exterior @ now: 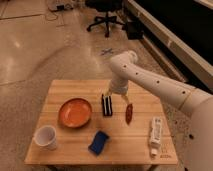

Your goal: Place the eraser on the white sponge

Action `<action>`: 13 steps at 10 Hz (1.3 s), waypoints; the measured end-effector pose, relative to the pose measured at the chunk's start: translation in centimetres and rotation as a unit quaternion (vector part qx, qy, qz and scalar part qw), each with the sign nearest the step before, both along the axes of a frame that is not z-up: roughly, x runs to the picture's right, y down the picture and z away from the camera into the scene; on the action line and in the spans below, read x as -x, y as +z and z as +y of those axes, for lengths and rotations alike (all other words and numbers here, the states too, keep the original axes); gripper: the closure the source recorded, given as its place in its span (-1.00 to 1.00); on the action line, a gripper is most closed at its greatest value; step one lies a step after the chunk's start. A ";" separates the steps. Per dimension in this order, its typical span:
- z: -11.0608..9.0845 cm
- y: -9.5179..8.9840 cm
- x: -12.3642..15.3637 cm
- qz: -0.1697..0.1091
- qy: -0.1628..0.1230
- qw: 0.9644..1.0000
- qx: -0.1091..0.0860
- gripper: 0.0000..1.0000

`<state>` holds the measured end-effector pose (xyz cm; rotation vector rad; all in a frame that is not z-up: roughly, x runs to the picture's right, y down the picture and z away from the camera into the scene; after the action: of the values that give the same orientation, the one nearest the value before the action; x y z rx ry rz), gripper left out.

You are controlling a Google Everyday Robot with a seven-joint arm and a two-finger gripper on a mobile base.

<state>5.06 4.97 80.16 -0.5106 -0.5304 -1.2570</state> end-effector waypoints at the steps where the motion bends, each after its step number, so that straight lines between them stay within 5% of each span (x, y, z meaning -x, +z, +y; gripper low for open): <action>1: -0.2 0.8 0.4 -0.008 -0.007 1.000 -0.006 -0.60; 7: 0.2 7.3 1.5 -0.032 -0.039 0.998 -0.029 -0.60; 13: 2.6 12.3 3.3 -0.025 -0.075 0.997 -0.007 -0.60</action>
<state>1.74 7.57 92.44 -0.5150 -0.5331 -1.4193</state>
